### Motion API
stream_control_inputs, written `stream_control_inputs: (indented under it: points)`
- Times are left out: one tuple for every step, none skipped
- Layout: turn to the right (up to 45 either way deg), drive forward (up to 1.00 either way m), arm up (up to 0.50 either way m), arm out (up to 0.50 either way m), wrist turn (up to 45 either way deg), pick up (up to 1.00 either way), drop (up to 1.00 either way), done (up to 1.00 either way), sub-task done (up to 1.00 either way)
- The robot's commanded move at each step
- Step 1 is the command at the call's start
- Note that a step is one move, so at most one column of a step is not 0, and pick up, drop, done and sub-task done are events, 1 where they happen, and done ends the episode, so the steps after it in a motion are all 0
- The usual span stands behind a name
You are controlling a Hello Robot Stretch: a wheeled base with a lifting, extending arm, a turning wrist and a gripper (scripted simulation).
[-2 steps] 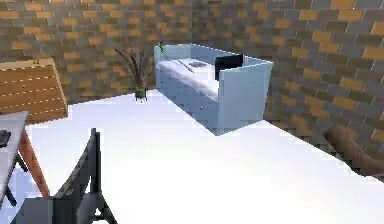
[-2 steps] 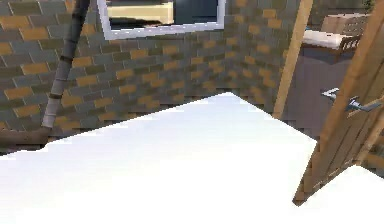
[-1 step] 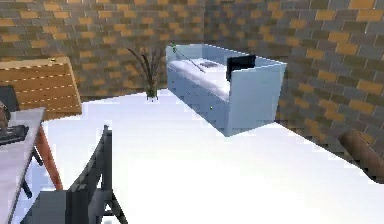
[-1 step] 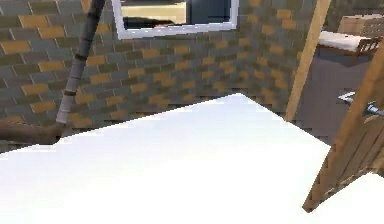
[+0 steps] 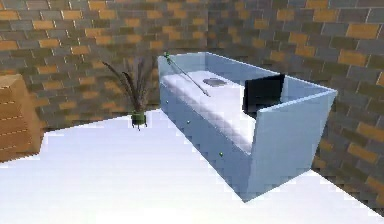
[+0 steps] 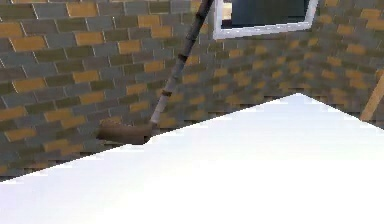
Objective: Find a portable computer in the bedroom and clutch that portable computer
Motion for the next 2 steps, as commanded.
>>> stream_control_inputs:
  points:
    - [0.0, 0.85, 0.0, 0.0, 0.0, 0.0, 0.0, 0.0, 0.0]
    - [-45.0, 0.0, 0.0, 0.0, 0.0, 0.0, 0.0, 0.0, 0.0]
